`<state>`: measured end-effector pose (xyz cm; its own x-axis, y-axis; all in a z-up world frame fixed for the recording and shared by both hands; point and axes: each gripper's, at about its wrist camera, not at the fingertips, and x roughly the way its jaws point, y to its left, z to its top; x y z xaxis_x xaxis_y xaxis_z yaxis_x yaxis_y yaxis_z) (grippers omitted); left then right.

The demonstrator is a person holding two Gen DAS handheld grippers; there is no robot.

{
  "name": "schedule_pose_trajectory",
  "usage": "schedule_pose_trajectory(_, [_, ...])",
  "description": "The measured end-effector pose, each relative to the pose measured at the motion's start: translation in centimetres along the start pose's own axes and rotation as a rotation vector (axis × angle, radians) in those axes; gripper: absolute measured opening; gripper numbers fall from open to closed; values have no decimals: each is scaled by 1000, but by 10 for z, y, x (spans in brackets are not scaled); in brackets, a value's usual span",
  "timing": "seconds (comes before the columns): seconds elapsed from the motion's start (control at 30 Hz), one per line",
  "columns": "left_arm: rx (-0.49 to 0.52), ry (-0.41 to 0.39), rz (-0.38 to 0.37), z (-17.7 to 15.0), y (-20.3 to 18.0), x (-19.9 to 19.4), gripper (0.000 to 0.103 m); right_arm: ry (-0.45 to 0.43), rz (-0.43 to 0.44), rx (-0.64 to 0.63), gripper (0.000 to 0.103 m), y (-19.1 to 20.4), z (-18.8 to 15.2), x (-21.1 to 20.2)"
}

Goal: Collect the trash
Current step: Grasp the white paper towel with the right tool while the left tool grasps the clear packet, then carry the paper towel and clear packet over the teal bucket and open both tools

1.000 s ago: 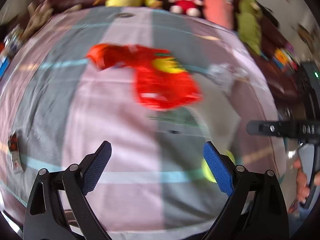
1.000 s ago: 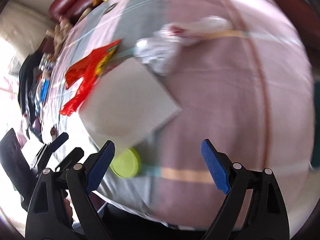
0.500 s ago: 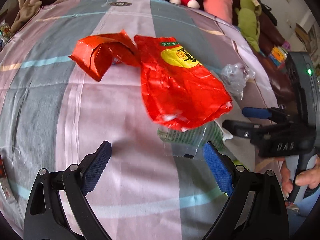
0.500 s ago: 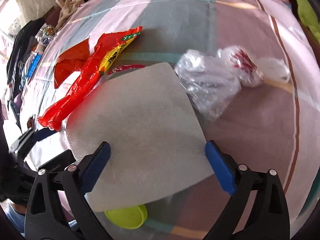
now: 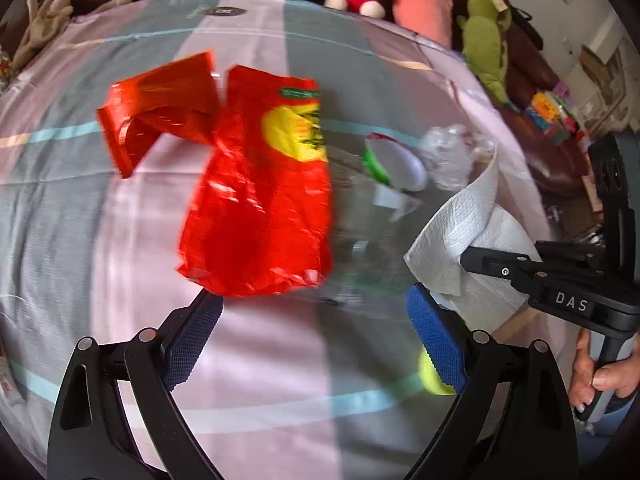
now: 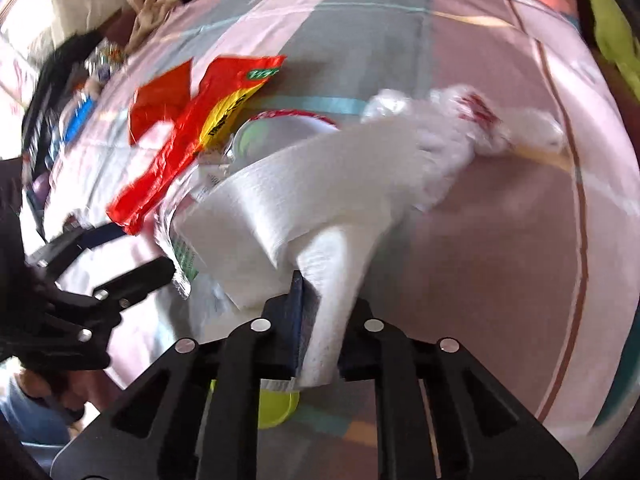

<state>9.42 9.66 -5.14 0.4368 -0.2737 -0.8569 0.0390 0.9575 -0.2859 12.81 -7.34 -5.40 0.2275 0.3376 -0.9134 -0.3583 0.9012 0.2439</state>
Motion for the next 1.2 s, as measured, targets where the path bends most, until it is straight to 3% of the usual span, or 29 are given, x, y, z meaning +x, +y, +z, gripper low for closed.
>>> schedule_pose_trajectory(0.27, [-18, -30, 52, 12, -17, 21, 91, -24, 22, 118, 8, -38, -17, -18])
schedule_pose_trajectory(0.3, [-13, -43, 58, 12, -18, 20, 73, -27, 24, 134, 8, -44, -19, -21])
schedule_pose_trajectory(0.37, [21, -37, 51, 12, -26, 20, 63, -34, 27, 171, 8, -55, -23, -26])
schedule_pose_trajectory(0.67, [79, -6, 11, -11, -60, 19, 62, -70, 64, 241, 8, -79, -38, -36])
schedule_pose_trajectory(1.03, [66, -112, 26, 4, -82, -28, 62, -155, 75, 331, 8, -120, -66, -74])
schedule_pose_trajectory(1.2, [174, -123, 7, 4, -125, -37, 62, -190, 71, 372, 8, -141, -75, -88])
